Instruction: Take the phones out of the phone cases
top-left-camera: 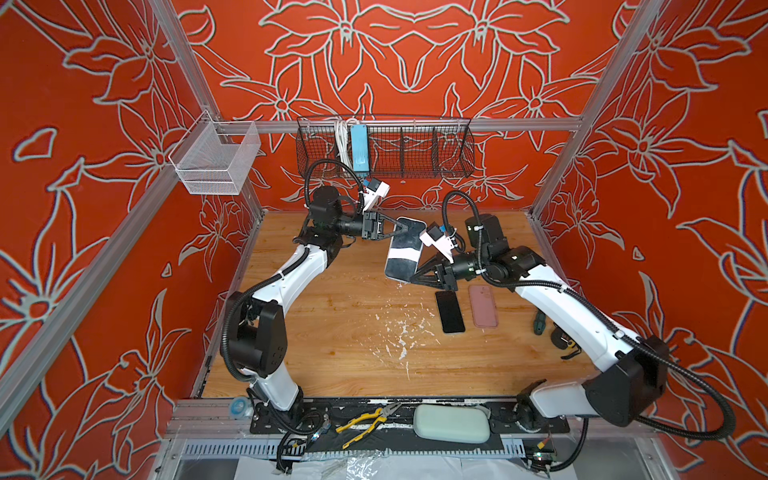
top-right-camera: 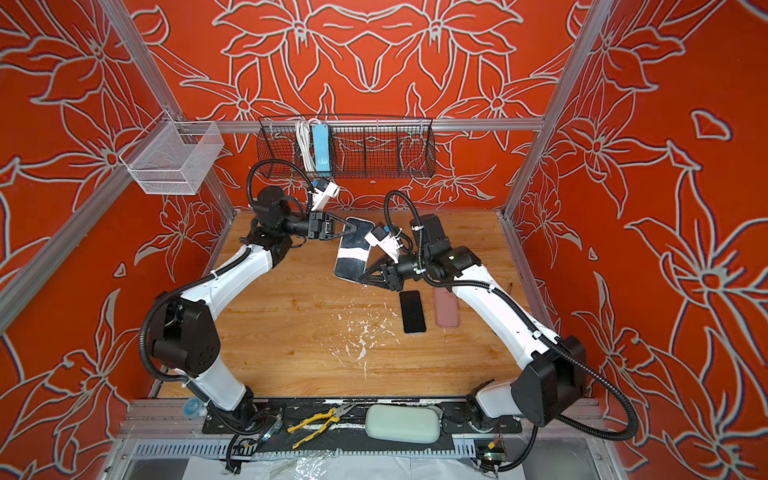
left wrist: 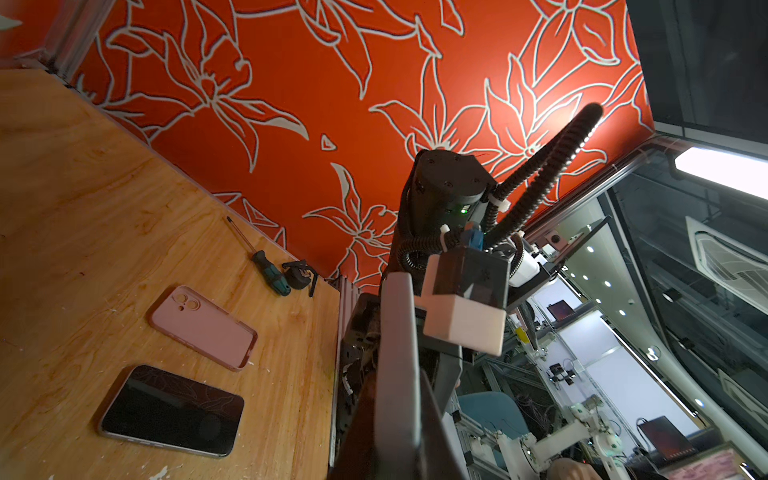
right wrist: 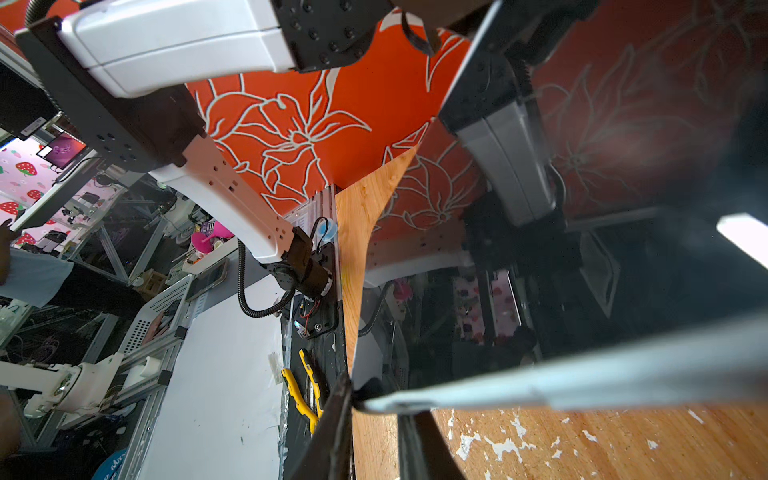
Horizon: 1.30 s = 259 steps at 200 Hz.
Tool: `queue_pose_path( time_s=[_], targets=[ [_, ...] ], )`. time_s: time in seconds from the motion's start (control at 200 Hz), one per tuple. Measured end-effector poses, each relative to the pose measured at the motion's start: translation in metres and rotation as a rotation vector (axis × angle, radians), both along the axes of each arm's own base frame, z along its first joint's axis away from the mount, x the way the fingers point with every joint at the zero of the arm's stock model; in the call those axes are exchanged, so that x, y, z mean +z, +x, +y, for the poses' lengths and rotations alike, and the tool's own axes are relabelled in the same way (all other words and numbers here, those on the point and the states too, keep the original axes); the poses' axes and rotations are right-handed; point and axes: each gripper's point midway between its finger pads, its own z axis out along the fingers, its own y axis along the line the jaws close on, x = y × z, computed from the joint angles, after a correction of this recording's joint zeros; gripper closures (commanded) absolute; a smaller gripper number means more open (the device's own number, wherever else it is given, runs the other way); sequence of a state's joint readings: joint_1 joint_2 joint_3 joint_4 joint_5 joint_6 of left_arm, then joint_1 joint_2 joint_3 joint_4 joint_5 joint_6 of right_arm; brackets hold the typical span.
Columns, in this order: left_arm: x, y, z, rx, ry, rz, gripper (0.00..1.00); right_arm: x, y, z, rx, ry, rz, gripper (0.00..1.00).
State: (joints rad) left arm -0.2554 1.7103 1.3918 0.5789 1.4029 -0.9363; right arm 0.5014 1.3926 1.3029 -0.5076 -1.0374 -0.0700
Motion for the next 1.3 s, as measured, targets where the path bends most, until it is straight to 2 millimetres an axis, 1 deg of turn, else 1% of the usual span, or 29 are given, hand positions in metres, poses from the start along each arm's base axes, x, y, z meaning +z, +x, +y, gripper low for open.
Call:
queue_pose_path(
  time_s=[0.11, 0.275, 0.586, 0.666, 0.771, 0.871, 0.951, 1.051, 1.221, 1.296],
  targets=[
    [-0.003, 0.001, -0.001, -0.026, -0.003, 0.015, 1.00, -0.002, -0.001, 0.001, -0.008, -0.026, 0.001, 0.80],
    [0.002, -0.003, -0.001, -0.041, -0.009, 0.000, 1.00, -0.001, -0.005, 0.006, 0.012, -0.032, -0.020, 0.79],
    [0.006, 0.003, -0.001, -0.009, -0.018, 0.060, 1.00, -0.007, -0.017, 0.020, 0.035, -0.069, -0.050, 0.82],
    [0.007, 0.004, -0.002, 0.002, -0.023, 0.070, 1.00, -0.010, -0.017, 0.021, 0.030, -0.079, -0.058, 0.82],
    [0.008, 0.006, -0.004, 0.015, -0.028, 0.072, 1.00, -0.013, -0.016, 0.021, 0.023, -0.087, -0.060, 0.79],
    [0.009, 0.007, -0.003, 0.034, -0.033, 0.071, 1.00, -0.013, -0.016, 0.021, 0.024, -0.083, -0.055, 0.69],
    [0.010, 0.006, -0.003, 0.046, -0.035, 0.061, 1.00, -0.011, -0.018, 0.022, 0.031, -0.071, -0.046, 0.68],
    [0.013, 0.003, -0.001, 0.062, -0.036, 0.048, 1.00, -0.008, -0.020, 0.022, 0.037, -0.050, -0.033, 0.68],
    [0.024, -0.004, 0.001, 0.081, -0.045, 0.006, 1.00, 0.001, -0.020, 0.020, 0.035, -0.014, -0.019, 0.76],
    [0.025, -0.006, 0.001, 0.085, -0.047, -0.006, 1.00, 0.003, -0.019, 0.020, 0.034, -0.004, -0.014, 0.76]
  ],
)
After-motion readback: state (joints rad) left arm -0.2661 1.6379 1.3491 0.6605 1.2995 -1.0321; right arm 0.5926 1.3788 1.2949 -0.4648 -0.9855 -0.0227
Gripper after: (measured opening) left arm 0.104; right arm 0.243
